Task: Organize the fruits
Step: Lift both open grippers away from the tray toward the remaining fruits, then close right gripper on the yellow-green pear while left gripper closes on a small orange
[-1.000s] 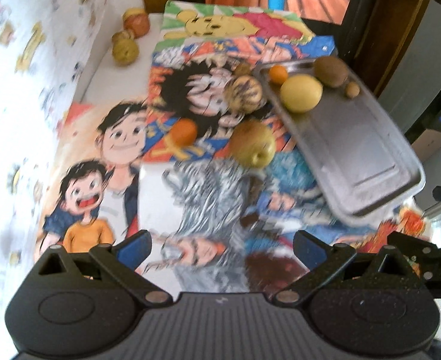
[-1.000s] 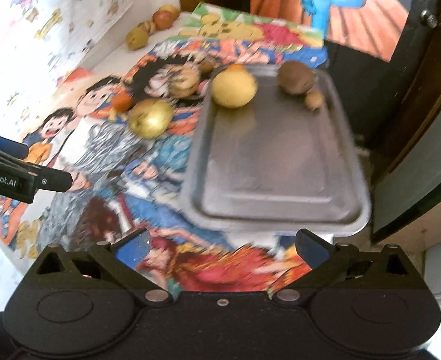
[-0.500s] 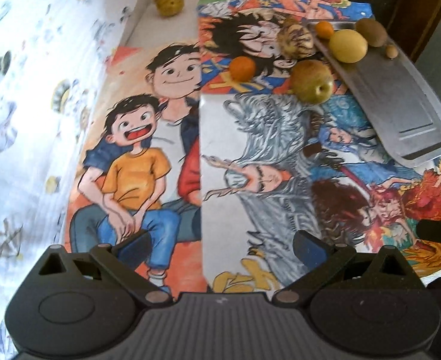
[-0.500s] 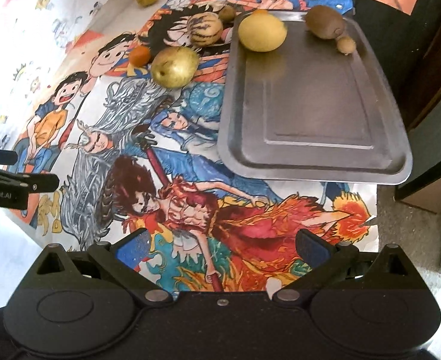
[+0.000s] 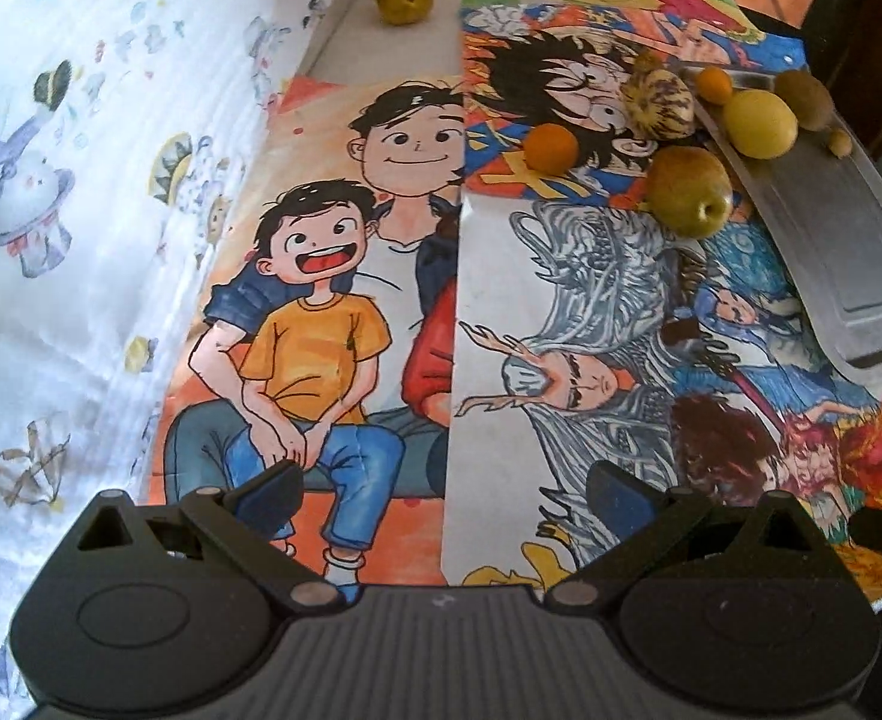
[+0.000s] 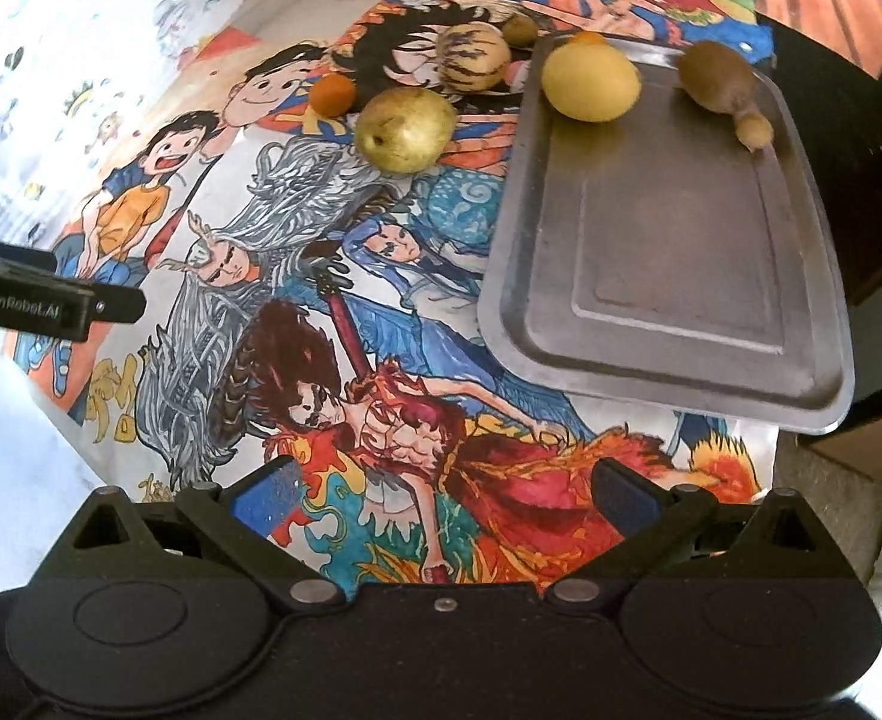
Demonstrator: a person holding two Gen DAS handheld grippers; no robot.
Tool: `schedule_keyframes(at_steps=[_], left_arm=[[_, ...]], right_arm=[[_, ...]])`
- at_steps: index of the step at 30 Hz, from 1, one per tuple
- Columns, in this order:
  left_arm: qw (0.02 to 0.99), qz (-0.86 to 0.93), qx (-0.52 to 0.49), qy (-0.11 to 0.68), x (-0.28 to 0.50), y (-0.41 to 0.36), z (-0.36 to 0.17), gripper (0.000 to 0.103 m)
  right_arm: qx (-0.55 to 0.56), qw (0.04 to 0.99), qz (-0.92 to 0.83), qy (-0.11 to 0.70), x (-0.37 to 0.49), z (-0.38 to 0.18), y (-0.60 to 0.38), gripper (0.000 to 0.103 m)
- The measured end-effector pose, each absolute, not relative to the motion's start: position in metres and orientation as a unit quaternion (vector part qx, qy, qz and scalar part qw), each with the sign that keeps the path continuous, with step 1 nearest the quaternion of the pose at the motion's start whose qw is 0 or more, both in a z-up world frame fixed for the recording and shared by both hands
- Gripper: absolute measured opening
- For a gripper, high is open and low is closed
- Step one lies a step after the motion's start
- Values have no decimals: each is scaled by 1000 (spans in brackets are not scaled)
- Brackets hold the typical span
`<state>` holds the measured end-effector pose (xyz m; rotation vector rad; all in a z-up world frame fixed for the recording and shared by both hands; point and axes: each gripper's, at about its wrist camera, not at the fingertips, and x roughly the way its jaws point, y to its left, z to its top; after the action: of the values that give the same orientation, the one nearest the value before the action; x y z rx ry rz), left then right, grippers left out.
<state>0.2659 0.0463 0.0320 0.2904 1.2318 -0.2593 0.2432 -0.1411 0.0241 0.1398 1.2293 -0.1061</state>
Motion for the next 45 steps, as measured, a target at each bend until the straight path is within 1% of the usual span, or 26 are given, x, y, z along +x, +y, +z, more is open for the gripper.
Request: schedule_keyframes(at_steps=[8, 15, 23, 37, 40, 45], left_arm=[[803, -102, 127, 574, 276, 42, 30, 102], [814, -94, 122, 560, 295, 29, 33, 102], [832, -96, 99, 537, 337, 7, 39, 102], [830, -128, 111, 531, 398, -33, 24, 102], [830, -135, 112, 530, 405, -33, 21, 99], [825, -152, 102, 534, 412, -31, 17, 89]], right_arm=[[20, 828, -13, 560, 256, 29, -142, 102], [-56, 847, 26, 529, 268, 35, -139, 102], [-139, 853, 75, 498, 294, 31, -133, 102], [-190, 858, 108, 465, 356, 18, -134, 102], [-192, 859, 112, 462, 366, 14, -135, 102], [-195, 856, 124, 462, 376, 6, -132, 101]])
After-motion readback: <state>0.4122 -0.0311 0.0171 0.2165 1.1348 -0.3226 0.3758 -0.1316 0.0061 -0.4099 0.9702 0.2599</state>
